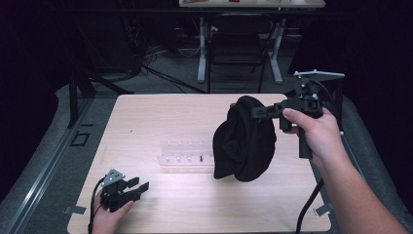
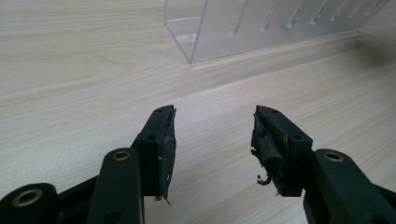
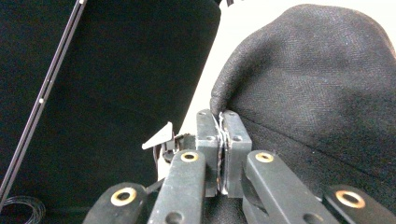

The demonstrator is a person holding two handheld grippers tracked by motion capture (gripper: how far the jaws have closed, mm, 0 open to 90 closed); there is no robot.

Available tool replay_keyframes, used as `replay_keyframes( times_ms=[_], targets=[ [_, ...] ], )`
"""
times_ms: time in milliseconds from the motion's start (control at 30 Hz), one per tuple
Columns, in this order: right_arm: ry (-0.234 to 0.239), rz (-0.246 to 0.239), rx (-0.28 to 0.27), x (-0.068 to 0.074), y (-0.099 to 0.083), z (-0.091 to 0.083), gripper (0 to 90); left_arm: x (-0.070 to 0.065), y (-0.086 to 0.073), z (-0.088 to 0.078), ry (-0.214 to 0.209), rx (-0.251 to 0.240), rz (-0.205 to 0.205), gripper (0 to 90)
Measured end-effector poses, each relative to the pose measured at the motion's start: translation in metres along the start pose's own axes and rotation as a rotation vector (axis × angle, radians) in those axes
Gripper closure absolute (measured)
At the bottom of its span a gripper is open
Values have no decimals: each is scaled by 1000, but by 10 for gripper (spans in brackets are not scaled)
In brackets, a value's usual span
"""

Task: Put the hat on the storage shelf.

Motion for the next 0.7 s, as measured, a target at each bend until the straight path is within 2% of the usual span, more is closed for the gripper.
replay_keyframes(
  times_ms=[267,567,700],
  targets=[
    [1,-3,-13,6,13,12,878,-1,0,1,-2,2,5,491],
    [-1,19,-18,5,24,32,878,-2,3,0,-10,-17,10,492],
    [-3,14,-12,5,28,39,878,-2,4,0,-11,-19,9,492]
  ],
)
Point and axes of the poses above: each handheld gripper's, and its own axes: z roughly forward along the jaws, y roughly out of its top, x roughly to its left, the point moved 8 cm from there along z, roughly forward along the jaws, and after that the axes turned 2 degrees about x, right-handed, at the moved point
